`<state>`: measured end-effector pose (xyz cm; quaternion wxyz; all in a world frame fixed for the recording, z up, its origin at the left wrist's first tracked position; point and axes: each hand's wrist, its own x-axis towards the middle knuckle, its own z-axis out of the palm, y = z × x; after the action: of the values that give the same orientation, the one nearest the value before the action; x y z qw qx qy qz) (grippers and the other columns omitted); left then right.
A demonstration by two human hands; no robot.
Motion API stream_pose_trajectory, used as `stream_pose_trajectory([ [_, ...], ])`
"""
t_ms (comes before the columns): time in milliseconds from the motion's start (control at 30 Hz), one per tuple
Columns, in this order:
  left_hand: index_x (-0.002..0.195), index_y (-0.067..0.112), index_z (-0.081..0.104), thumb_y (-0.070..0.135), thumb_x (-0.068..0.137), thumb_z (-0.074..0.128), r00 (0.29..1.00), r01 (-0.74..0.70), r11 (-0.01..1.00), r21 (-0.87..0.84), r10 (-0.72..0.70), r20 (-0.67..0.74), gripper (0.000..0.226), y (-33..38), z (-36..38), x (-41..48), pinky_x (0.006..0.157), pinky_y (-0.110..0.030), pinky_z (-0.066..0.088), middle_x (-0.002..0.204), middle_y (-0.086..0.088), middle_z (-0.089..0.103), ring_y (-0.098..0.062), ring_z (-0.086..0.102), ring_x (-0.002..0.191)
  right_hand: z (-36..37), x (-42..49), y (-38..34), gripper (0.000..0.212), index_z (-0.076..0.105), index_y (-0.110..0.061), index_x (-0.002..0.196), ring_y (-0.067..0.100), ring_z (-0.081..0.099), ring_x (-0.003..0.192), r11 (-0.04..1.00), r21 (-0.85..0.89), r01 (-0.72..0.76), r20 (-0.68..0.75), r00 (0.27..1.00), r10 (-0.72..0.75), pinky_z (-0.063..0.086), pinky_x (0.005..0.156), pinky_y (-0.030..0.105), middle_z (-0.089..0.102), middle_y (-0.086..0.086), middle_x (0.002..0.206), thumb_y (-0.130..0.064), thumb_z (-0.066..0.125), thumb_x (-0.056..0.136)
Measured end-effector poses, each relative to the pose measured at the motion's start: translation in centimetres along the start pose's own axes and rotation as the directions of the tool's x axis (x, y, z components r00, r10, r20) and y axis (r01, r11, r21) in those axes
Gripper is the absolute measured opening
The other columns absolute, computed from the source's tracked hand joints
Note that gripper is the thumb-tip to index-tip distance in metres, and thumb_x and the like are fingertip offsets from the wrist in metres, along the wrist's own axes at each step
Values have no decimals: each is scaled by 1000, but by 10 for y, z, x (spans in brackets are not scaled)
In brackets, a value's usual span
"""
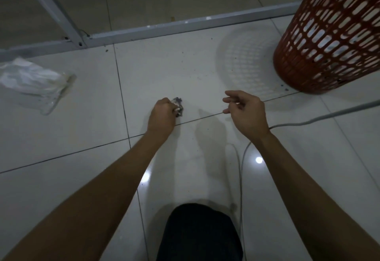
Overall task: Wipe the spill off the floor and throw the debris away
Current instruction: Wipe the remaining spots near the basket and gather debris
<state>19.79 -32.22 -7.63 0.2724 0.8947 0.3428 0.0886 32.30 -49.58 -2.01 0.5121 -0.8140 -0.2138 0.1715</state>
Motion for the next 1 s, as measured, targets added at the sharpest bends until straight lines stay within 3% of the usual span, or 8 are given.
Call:
stream_pose_trajectory([
  [100, 100, -1, 69, 6, 89, 54, 999, 9, 999, -51, -7, 46, 20, 13, 9, -13, 80, -29, 38, 104, -22, 62, -32, 55, 100, -1, 2, 2, 35, 65, -7, 110, 11, 67, 64, 1000, -12, -4, -1, 1000, 4, 51, 61, 6, 66, 3, 89, 6, 47, 84],
  [267, 89, -3, 72, -3, 81, 59, 932, -193, 957, -216, 248, 265, 15, 59, 37, -82, 79, -12, 38, 97, -23, 67, -27, 56, 97, -6, 5, -1, 35, 66, -10, 109, 15, 69, 64, 999, -43, 6, -8, 1000, -6, 56, 68, 19, 68, 2, 88, 5, 48, 83],
  [367, 99, 3, 67, 2, 87, 52, 867, -267, 937, -223, 335, 369, 20, 76, 56, -115, 85, -33, 46, 110, -18, 60, -29, 55, 101, -8, 4, -3, 35, 66, -11, 109, 16, 70, 66, 999, -33, 2, -8, 1000, -3, 57, 70, 23, 68, 2, 89, 4, 48, 83],
  [467, 105, 9, 62, 3, 89, 45, 839, -341, 930, -141, 368, 401, 24, 73, 64, -113, 84, -32, 43, 115, -12, 53, -27, 49, 102, -9, 0, -3, 35, 66, -12, 110, 11, 69, 66, 999, -41, 8, -1, 1000, -8, 57, 69, 20, 68, 0, 90, 3, 49, 84],
  [533, 103, 9, 62, 4, 89, 46, 845, -372, 924, -92, 378, 378, 22, 73, 63, -100, 85, -34, 44, 114, -13, 55, -28, 50, 102, -9, -3, -2, 35, 66, -12, 110, 7, 68, 65, 999, -34, 2, -7, 1000, -3, 56, 66, 14, 68, 0, 89, 4, 48, 84],
  [700, 103, 6, 66, 15, 88, 53, 967, -183, 983, -25, 185, 178, 22, 60, 54, -48, 82, -34, 42, 106, -16, 60, -31, 54, 100, -9, -7, 0, 34, 65, -8, 111, 16, 68, 66, 999, -39, -1, 2, 1000, 1, 55, 67, 12, 68, 5, 92, 5, 48, 84],
  [833, 104, 4, 69, 9, 89, 55, 967, -223, 974, -49, 228, 111, 21, 43, 37, -51, 77, -37, 43, 100, -20, 62, -33, 53, 98, -7, -7, -3, 34, 65, -7, 111, 16, 67, 65, 999, -36, -6, 16, 1000, 7, 54, 66, 10, 67, 5, 90, 5, 48, 85],
  [1000, 95, -1, 70, 3, 85, 59, 932, -319, 947, -41, 321, 167, 16, 4, 4, -96, 70, -42, 51, 89, -23, 63, -35, 58, 86, 11, -8, -16, 35, 66, -8, 109, 18, 67, 64, 999, -38, 4, 74, 997, -1, 55, 66, 12, 67, 5, 90, 6, 46, 84],
])
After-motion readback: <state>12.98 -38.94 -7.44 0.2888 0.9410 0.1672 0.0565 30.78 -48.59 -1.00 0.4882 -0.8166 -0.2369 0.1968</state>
